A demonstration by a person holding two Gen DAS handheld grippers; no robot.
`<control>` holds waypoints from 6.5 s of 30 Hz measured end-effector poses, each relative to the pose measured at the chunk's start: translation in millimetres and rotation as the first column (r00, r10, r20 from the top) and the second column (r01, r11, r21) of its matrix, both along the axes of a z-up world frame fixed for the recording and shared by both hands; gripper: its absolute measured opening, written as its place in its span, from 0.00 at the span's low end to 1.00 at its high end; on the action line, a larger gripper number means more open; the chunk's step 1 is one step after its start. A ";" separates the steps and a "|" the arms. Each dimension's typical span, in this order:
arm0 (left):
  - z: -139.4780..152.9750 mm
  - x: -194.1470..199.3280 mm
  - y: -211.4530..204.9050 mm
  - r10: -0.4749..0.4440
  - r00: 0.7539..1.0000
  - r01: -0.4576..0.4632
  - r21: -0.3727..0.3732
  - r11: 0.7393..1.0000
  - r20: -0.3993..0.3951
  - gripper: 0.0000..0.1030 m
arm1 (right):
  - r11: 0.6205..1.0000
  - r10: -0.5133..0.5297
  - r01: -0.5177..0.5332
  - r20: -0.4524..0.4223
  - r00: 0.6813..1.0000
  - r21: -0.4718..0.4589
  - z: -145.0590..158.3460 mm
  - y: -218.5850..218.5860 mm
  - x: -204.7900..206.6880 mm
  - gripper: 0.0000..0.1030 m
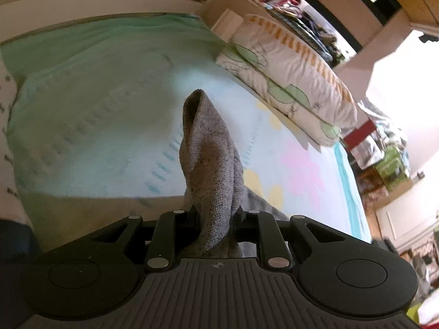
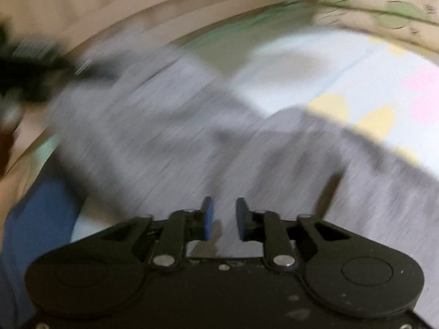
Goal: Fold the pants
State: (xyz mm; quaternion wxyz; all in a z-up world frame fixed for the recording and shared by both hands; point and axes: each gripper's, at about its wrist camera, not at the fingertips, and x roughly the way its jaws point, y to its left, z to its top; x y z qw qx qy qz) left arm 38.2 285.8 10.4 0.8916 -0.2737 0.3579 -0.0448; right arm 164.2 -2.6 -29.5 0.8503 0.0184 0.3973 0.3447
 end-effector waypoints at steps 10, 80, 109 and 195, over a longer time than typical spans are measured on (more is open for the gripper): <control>-6.0 -1.6 7.3 0.064 0.998 -0.064 -0.030 0.997 -0.010 0.18 | 0.988 -0.107 0.105 -0.009 0.994 -0.117 -37.3 42.4 113.5 0.01; -82.3 9.3 -184.6 -0.100 0.989 0.130 0.339 0.932 -0.106 0.28 | 0.898 -0.322 0.389 -0.300 0.898 0.203 -43.0 -199.8 -18.4 0.14; -79.4 32.3 -244.7 -0.239 0.967 0.254 0.445 0.859 -0.090 0.28 | 0.869 -0.478 0.481 0.054 0.877 -0.113 -13.1 -253.9 -63.8 0.09; -76.1 103.1 -241.1 -0.294 0.948 0.317 0.478 0.819 -0.124 0.73 | 0.900 -0.387 0.420 0.223 0.895 -0.121 -7.4 -221.9 -101.9 0.45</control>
